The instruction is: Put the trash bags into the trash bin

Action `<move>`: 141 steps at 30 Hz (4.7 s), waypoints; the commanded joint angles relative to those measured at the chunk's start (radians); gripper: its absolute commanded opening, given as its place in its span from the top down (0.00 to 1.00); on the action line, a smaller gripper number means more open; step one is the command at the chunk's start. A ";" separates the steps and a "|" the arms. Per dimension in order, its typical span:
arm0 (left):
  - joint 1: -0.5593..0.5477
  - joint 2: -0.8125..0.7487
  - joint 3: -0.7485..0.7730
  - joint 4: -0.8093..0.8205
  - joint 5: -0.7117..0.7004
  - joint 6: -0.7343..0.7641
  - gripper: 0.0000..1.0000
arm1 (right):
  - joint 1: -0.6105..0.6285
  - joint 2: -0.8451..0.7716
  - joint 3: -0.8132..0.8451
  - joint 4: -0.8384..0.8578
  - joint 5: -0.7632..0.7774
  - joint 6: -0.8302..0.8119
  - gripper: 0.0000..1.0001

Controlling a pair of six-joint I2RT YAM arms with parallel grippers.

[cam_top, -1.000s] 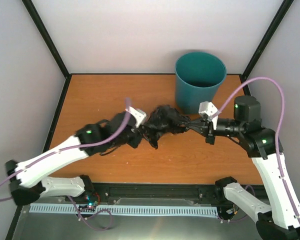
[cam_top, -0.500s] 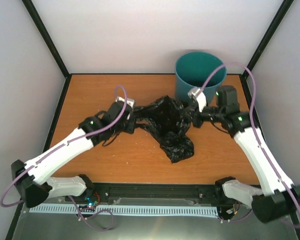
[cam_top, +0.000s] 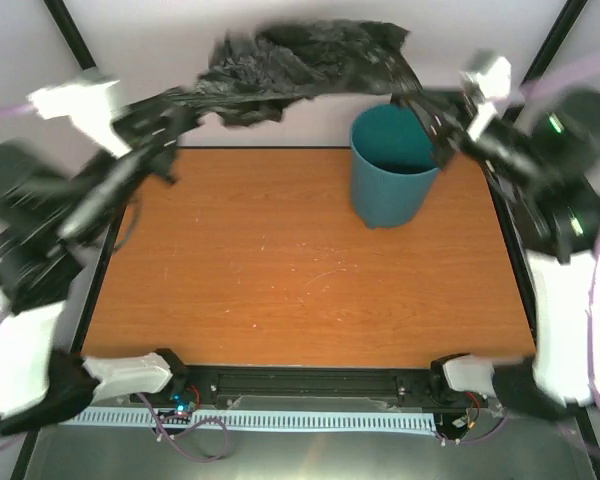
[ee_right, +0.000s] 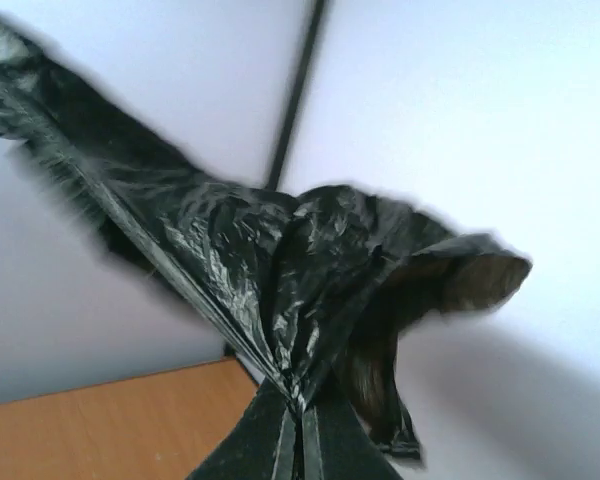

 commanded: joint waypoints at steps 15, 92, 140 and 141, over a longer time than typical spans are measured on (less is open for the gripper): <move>-0.130 -0.346 -0.993 -0.128 0.042 -0.116 0.99 | 0.035 -0.555 -1.080 -0.149 -0.319 -0.315 0.97; 0.196 -0.316 -0.825 -0.035 0.110 -0.109 0.99 | 0.155 -0.186 -0.738 0.067 0.007 0.052 0.97; 0.238 -0.490 -1.079 0.022 0.164 -0.068 0.96 | 0.155 -0.195 -0.844 0.068 -0.221 -0.064 0.97; 0.238 -0.495 -1.075 0.020 0.162 -0.070 0.94 | 0.155 -0.192 -0.840 0.070 -0.221 -0.052 0.97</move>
